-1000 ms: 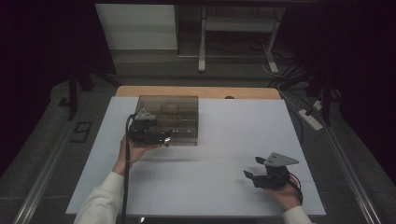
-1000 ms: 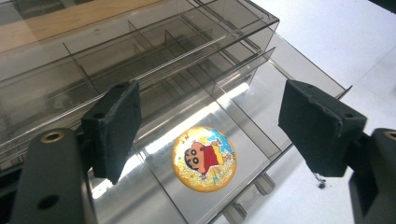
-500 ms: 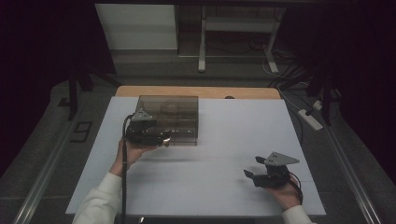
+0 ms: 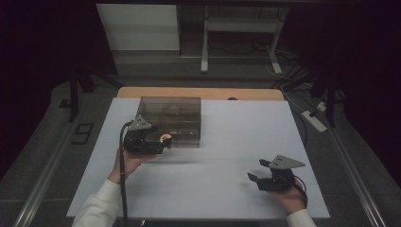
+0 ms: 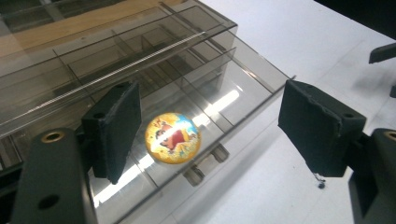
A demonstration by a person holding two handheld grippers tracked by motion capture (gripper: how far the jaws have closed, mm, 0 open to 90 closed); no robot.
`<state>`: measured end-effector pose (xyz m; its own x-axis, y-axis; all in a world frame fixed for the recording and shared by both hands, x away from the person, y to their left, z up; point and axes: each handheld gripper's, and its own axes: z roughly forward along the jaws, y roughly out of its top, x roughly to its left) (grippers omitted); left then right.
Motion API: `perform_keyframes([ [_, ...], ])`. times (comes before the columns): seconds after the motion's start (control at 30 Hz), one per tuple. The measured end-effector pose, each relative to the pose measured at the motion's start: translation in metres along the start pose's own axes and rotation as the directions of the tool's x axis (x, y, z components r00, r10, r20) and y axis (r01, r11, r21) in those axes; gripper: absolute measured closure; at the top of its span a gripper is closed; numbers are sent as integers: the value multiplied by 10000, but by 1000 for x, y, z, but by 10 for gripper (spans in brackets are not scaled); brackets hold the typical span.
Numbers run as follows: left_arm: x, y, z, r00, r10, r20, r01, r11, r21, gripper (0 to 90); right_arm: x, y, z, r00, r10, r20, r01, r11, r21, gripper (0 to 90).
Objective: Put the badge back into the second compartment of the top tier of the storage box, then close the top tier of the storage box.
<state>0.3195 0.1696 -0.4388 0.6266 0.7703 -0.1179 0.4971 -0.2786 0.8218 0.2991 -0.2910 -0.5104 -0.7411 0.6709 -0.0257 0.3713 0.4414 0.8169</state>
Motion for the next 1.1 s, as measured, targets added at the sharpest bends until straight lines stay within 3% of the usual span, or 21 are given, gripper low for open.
perform_keyframes([
  [0.33,-13,-11,-10,9993,357,50,-357,9993,58,215,-1,-1,0,10000,15,-71,-15,10000,-6,256],
  [1.1,-24,-38,-19,9998,175,-44,-172,9988,447,210,-1,-2,0,9998,48,-171,-48,10000,0,256],
])
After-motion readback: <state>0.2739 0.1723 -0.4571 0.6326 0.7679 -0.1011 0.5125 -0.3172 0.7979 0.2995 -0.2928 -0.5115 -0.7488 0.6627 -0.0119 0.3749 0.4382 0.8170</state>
